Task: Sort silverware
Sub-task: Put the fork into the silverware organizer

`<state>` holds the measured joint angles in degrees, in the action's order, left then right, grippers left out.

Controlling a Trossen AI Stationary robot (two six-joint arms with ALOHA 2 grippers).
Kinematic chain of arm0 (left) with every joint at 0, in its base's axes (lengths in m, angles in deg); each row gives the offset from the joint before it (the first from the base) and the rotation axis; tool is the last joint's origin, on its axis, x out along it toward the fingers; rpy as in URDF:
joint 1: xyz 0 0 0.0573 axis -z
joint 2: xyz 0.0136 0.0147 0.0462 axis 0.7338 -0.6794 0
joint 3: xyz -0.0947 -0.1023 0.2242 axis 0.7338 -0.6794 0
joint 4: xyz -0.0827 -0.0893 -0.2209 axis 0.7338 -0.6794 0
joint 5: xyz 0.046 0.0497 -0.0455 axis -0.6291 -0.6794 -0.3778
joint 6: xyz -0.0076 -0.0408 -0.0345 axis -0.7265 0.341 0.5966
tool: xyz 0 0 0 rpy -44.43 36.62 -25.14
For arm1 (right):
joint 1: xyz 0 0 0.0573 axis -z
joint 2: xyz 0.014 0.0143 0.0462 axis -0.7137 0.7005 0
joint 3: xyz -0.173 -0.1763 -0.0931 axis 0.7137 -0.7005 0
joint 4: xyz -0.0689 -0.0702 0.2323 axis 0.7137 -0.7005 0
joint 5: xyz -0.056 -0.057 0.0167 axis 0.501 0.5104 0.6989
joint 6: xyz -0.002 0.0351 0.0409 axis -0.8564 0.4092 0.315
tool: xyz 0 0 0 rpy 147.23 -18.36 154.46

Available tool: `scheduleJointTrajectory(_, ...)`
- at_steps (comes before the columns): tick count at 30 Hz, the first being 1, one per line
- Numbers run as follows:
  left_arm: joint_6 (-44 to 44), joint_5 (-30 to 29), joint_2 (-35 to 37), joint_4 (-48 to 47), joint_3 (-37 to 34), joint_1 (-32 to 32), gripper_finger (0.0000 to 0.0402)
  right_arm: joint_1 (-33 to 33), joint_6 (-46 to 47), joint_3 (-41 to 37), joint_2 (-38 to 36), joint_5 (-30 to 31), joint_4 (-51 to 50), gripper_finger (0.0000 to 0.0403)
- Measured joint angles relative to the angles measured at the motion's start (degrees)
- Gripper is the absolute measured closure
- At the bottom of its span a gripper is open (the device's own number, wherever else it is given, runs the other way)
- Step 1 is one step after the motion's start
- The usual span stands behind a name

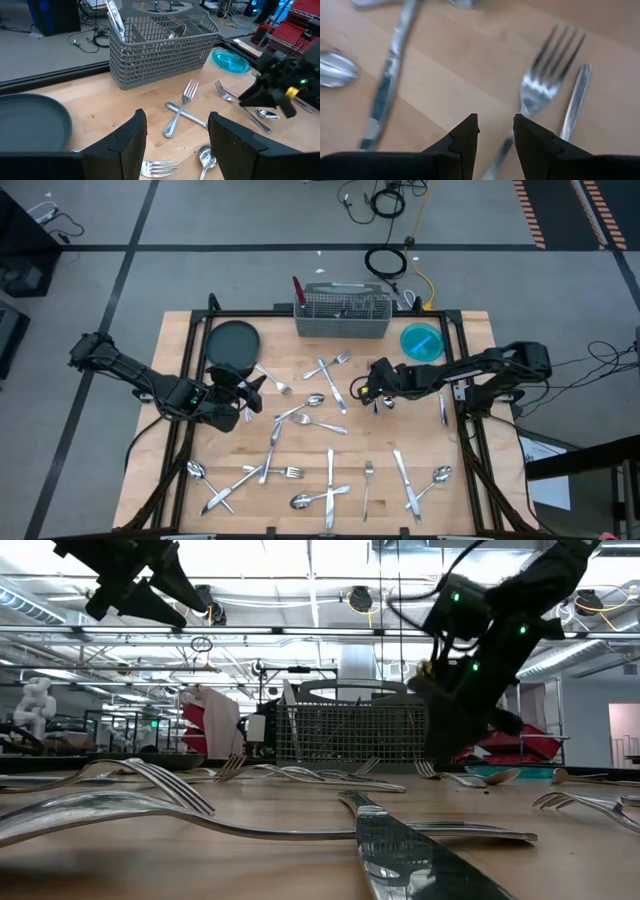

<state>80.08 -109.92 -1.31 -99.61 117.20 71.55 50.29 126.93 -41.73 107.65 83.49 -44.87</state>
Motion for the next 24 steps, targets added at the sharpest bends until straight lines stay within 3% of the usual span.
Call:
scheduleJointTrajectory(11,-0.02,0.18,0.00,-0.18,0.00,-0.01,0.0189,-0.30,0.02,0.13,4.63,-2.15,6.07,0.0286)
scheduleJointTrajectory(14,-0.02,0.18,0.00,-0.14,0.00,0.00,0.0189,-0.77,1.09,-0.07,3.58,-5.43,4.91,0.0286)
scheduleJointTrajectory(24,-0.02,0.18,0.00,0.26,0.00,0.00,0.0189,-0.76,1.38,0.02,-1.97,-4.80,6.09,0.0286)
